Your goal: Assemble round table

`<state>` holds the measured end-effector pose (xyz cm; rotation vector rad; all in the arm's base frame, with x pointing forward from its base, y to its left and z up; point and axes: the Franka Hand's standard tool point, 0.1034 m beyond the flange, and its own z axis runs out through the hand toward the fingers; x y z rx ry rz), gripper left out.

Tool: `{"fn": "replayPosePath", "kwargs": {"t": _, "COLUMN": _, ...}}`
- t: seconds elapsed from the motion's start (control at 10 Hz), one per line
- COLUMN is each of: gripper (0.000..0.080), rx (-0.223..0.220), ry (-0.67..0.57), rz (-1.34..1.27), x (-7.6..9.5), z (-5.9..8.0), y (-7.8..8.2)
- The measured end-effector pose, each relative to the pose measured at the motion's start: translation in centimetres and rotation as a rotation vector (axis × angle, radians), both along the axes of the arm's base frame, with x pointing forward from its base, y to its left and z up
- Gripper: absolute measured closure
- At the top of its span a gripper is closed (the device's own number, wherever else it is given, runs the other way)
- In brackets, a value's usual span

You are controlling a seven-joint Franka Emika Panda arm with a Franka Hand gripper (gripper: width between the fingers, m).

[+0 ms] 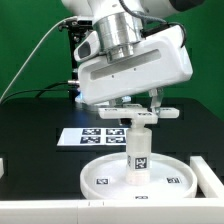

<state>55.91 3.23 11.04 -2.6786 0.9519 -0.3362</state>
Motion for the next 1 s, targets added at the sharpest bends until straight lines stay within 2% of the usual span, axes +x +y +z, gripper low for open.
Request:
{"fn": "replayPosePath", "kwargs": {"t": 0.2, "gripper": 0.0343, "rx": -0.003, "ry": 0.012, "rz": -0.008, "x": -0.01, "z": -0.64, "y": -0.19}}
{"fn": "replayPosePath", "kwargs": {"t": 0.6, "gripper": 0.0343, "rx": -0.018, "ry": 0.011, "rz": -0.005, "x": 0.51, "z": -0.53, "y": -0.20}}
{"fn": "replayPosePath", "kwargs": {"t": 0.7, "gripper": 0.0199, "rx": -0.018, "ry": 0.009, "rz": -0.005, "x": 0.59, "z": -0.46, "y": -0.20}}
{"fn": "replayPosePath", "kwargs": {"t": 0.8, "gripper": 0.0165, "rx": -0.018, "ry": 0.008, "rz": -0.005, "x": 0.62, "z": -0.42, "y": -0.19}}
{"fn": "replayPosePath", "kwargs": {"t": 1.0, "gripper": 0.0153, "rx": -0.017, "ry": 0.007, "rz": -0.003, "x": 0.64, "z": -0.30, "y": -0.30}}
